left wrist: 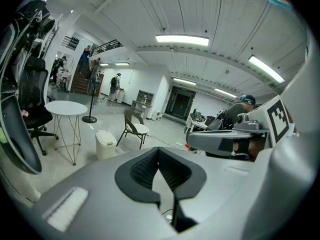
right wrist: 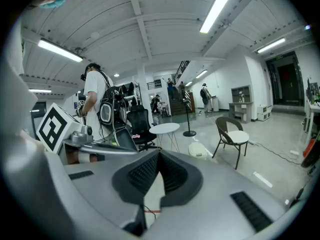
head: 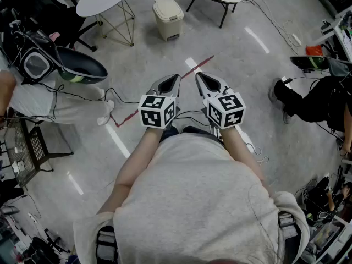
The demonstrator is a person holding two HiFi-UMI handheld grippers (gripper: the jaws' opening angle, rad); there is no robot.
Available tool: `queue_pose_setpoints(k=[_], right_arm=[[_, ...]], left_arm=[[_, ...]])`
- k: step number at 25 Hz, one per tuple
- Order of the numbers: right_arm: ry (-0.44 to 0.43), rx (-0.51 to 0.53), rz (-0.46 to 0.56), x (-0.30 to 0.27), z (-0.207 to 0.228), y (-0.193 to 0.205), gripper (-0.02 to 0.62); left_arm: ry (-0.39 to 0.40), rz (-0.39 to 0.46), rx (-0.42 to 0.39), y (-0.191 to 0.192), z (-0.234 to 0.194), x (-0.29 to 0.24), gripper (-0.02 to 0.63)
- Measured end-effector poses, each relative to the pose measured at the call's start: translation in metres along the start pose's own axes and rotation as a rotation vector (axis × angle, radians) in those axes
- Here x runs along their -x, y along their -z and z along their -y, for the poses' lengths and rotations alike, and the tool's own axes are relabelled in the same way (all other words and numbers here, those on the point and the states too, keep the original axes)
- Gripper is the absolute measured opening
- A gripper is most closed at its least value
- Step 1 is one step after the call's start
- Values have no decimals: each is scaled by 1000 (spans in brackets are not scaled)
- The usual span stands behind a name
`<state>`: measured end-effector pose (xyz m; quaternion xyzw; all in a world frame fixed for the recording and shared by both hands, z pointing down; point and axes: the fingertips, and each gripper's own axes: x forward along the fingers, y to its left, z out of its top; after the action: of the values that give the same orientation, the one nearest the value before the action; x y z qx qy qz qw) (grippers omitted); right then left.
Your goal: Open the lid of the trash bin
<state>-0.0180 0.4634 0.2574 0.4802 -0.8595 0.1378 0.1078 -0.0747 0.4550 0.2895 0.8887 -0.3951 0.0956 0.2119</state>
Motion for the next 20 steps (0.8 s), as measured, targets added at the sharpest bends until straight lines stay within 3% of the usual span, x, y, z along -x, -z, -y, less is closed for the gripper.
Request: queue_pose_setpoints(k=[12,20], right_arm=[[-4,-11,9,10,1,2,-3],[-43,-1,8,31,6,7,-3]], left_arm=[[-24,14,24,4,5,6,9],[61,84,63,0,34,2,9]])
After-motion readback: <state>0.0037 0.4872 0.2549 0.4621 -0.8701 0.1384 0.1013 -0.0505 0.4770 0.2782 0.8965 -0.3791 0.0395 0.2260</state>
